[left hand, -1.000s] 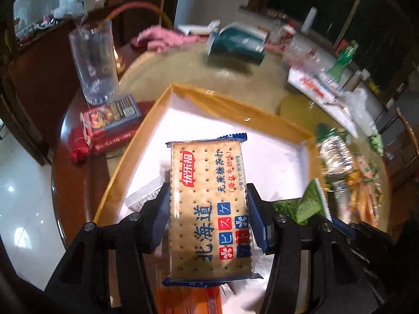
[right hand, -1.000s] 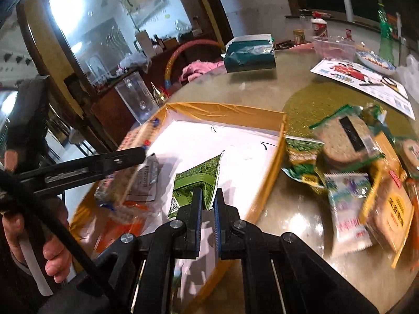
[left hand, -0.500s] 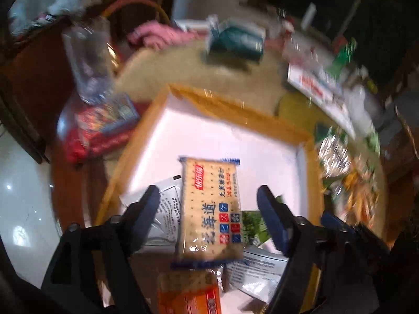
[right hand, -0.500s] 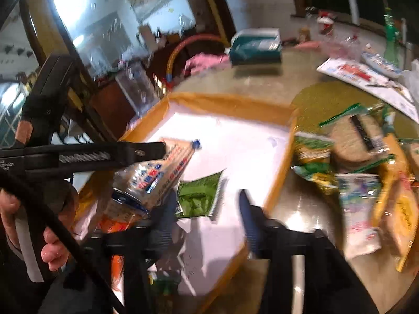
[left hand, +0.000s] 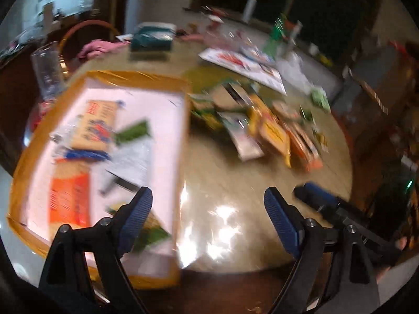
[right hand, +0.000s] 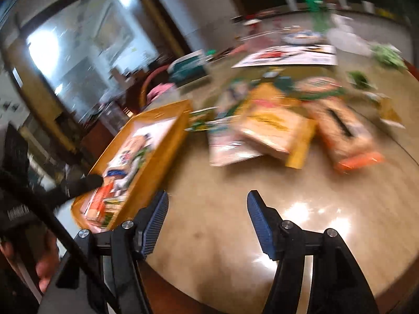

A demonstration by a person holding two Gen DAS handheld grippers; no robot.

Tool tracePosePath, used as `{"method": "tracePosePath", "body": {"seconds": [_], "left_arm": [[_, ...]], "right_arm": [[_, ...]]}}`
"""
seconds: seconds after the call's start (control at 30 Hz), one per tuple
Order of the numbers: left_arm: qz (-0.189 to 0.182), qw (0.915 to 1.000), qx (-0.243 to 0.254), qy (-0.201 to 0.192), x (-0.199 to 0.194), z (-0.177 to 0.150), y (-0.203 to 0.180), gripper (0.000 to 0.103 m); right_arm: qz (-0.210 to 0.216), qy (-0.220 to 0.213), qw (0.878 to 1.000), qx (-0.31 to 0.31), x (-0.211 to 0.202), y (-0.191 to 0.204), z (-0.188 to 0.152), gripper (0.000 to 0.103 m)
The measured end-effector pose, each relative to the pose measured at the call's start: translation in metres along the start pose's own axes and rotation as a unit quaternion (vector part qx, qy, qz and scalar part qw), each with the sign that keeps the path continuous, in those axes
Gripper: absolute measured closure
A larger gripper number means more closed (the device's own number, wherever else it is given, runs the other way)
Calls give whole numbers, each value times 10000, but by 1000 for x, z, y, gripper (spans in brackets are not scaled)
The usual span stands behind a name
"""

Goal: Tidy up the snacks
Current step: 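Grasp the long biscuit pack with the right tool while the left tool grasps the yellow biscuit pack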

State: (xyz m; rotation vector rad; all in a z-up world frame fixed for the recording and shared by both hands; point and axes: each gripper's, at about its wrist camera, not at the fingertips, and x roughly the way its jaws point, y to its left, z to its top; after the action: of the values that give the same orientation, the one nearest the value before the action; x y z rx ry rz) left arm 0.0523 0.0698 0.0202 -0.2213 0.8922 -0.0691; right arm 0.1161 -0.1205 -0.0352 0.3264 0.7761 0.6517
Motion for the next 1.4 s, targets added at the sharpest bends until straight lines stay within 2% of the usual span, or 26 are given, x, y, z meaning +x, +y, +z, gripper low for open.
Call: {"method": "tracePosePath", "body": {"seconds": [0.17,0.27,0.47,0.57,0.67,0.93,1.03,1.07,1.17,1.4], "left_arm": [[30,9989,355,302,15,-9,-40,16],[103,9977,510,427,22,-12,-55,16],[213,9973,428,549,34,-12,-63,16],[245,9974,402,539,34,-12,-64,16],[246,9978,293,550,37,-12,-61,16],[212,9979,206,568,44,-13,-58,16],[147,9979,98,624,49,-10,-55,16],[133,9977,67,658,51,-9,-55,16],[17,9974,-11,726,57,-3,-55,16],[-289,9935,-348,1042,83,13,-67,16]], "right_arm": [[-62,-151,9988,458,-30,-46,-3,40],[-110,-223,9983,531,-40,-62,-5,40],[-300,-230,9979,522,-35,-86,15,38],[-436,-61,9976,529,-20,-102,32,31],[-564,133,9975,415,-3,-109,50,27],[-1410,849,9862,-159,50,-104,83,27],[-1600,877,9818,-519,60,-91,82,34],[-1862,827,9770,-632,61,-88,79,46],[-1889,744,9780,-484,52,-91,72,46],[-1939,314,9805,98,0,-104,36,46]]}}
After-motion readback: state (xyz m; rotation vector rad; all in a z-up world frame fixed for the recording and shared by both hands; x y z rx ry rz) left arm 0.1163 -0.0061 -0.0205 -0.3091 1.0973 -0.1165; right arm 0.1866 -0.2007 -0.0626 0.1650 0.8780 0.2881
